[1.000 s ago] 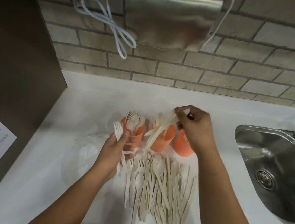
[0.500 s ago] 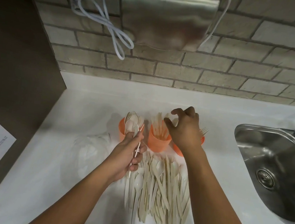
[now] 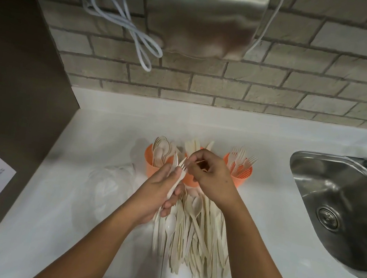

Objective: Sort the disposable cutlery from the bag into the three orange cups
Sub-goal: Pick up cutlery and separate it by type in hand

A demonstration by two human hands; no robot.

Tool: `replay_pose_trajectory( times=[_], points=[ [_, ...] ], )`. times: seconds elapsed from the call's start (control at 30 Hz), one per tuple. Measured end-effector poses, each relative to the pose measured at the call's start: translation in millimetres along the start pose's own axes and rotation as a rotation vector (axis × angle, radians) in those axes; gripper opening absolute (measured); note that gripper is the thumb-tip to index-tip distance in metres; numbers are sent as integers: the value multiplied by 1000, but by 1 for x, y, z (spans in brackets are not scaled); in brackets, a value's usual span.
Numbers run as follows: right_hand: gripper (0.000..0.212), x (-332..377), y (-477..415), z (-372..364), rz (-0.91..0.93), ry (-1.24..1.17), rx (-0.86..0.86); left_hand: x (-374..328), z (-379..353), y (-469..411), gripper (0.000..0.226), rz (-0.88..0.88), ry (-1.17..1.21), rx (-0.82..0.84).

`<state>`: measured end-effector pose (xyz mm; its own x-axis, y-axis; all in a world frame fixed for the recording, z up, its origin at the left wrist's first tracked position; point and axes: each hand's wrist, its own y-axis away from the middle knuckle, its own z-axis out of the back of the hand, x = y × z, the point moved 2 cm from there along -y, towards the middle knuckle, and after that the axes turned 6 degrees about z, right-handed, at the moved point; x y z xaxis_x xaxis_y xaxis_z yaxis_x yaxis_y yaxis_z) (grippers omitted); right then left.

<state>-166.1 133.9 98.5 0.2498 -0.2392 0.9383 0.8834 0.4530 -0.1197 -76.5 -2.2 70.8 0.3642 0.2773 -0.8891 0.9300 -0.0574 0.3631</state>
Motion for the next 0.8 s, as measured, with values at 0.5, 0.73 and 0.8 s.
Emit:
replay_pose_trajectory(
  times=[0.5,0.73,0.8],
  points=[
    [18,-3,2,4,-13,92,-177,-2,-8,-5,14,-229,-454,-213],
    [11,7,9,37,26,-2,-154,-10,-31,-15,14,-269,-376,-240],
    [11,6,4,60,77,56,-297,-10,-41,-17,16,-318,-398,-252]
  ],
)
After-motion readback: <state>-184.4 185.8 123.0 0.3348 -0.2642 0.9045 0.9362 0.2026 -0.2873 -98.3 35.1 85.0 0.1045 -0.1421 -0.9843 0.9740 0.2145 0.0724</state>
